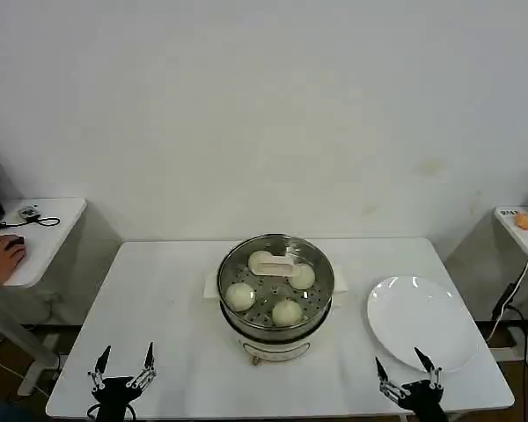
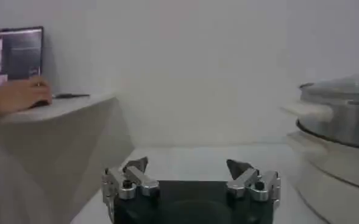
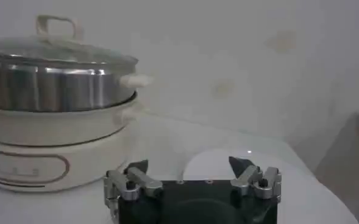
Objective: Take steamed baozi put them in steamer then cover it.
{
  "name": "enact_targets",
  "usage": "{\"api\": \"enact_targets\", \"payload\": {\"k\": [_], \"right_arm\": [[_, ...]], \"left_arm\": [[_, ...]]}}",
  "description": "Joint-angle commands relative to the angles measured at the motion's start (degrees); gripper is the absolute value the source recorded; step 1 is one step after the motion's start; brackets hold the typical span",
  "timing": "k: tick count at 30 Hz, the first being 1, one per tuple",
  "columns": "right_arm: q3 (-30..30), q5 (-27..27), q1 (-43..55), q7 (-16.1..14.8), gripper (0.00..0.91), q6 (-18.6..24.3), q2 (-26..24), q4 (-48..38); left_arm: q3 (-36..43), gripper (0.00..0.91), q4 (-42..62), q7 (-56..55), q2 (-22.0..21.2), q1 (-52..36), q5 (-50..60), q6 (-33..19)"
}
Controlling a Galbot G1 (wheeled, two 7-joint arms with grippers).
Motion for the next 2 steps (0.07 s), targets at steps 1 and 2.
{"api": "enact_targets", "payload": {"k": [1,2], "right_arm": [[-0.6,-0.6,-0.6,0.7,0.907,-0.9,-0.3,0.9],[-0.6,-0.6,-0.7,0.7,0.907,-0.9,-0.3,1.0]], "left_arm": [[0.3,0.907,-0.4,0.1,0.1,0.8,-0.8,-0.5],[0.3,0.907,-0.5,0.2,0.1,0.8,-0.9,-0.4]]}}
